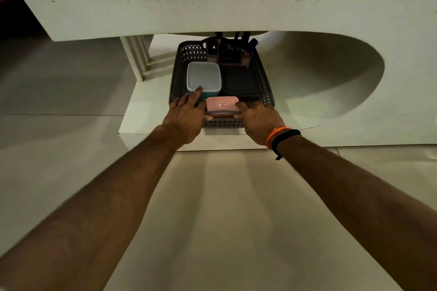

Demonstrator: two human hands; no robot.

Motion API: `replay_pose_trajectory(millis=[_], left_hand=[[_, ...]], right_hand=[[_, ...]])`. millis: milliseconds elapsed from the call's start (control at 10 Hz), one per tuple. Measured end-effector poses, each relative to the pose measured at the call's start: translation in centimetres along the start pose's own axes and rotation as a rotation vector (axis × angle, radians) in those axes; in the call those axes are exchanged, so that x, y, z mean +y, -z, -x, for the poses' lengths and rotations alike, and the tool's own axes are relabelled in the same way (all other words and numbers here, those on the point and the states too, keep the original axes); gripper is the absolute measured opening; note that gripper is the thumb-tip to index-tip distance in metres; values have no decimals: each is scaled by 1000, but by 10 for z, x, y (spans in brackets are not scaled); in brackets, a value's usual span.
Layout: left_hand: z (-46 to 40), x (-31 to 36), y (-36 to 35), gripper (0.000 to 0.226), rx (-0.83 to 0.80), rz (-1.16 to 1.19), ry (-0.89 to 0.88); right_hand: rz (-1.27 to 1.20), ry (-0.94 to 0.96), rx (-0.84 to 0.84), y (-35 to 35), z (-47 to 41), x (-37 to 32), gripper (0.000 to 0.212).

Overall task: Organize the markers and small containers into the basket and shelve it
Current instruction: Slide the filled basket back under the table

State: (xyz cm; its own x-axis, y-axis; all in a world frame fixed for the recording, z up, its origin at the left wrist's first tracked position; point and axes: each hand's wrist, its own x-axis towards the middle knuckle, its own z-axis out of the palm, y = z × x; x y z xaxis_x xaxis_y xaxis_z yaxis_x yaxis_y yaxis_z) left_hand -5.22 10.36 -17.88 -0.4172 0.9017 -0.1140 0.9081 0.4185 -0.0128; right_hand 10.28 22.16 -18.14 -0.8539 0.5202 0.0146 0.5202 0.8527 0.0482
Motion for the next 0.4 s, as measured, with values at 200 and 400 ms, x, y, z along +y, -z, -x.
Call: replay_pose_trajectory(millis=[200,400], left_hand=[[-1,-1,2,62,-6,12,15],[29,3,21,77,41,129,78]], right_hand=[[-41,16,20,-1,-3,2,42],[-184,-32,103,20,8,3,48]])
